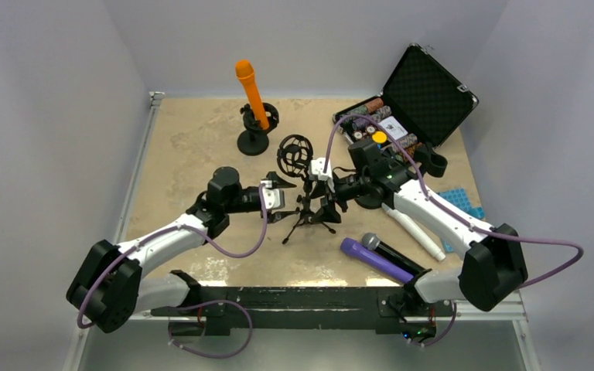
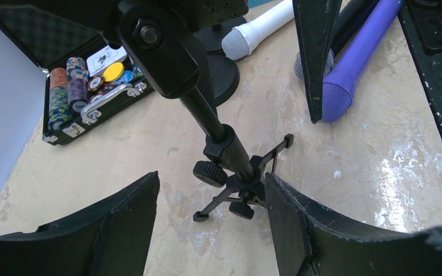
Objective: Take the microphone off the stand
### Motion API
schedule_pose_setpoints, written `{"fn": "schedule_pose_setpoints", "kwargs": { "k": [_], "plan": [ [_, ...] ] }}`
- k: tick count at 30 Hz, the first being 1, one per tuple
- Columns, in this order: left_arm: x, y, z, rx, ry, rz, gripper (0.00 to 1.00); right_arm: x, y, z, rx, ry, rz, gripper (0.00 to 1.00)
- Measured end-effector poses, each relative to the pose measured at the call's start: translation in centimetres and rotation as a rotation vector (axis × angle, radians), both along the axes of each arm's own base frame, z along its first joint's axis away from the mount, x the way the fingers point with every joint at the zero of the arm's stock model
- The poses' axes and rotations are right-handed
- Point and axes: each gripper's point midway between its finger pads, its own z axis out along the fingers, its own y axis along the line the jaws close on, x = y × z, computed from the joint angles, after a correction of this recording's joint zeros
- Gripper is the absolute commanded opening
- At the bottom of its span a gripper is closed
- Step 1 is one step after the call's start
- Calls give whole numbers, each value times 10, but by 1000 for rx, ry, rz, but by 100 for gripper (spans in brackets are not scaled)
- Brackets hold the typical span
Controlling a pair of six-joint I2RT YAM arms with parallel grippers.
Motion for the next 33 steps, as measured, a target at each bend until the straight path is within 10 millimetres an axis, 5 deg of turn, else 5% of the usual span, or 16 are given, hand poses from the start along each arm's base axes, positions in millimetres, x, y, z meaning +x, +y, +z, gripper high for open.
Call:
{"fn": "schedule_pose_setpoints", "kwargs": {
  "k": [9, 16, 23, 33],
  "plan": [
    [-9, 12, 17, 2, -13, 64, 80, 9, -31, -9, -76, 79, -139, 72],
    [-32, 35, 55, -29, 15, 132, 86, 10, -52, 30, -41, 56, -225, 74],
    [-42, 43, 132, -78, 112, 180, 89, 21, -45, 101, 79, -42, -262, 75],
    [-44, 56, 192, -166, 402, 267, 91, 46, -21, 116, 128, 8, -266, 71]
  ]
}}
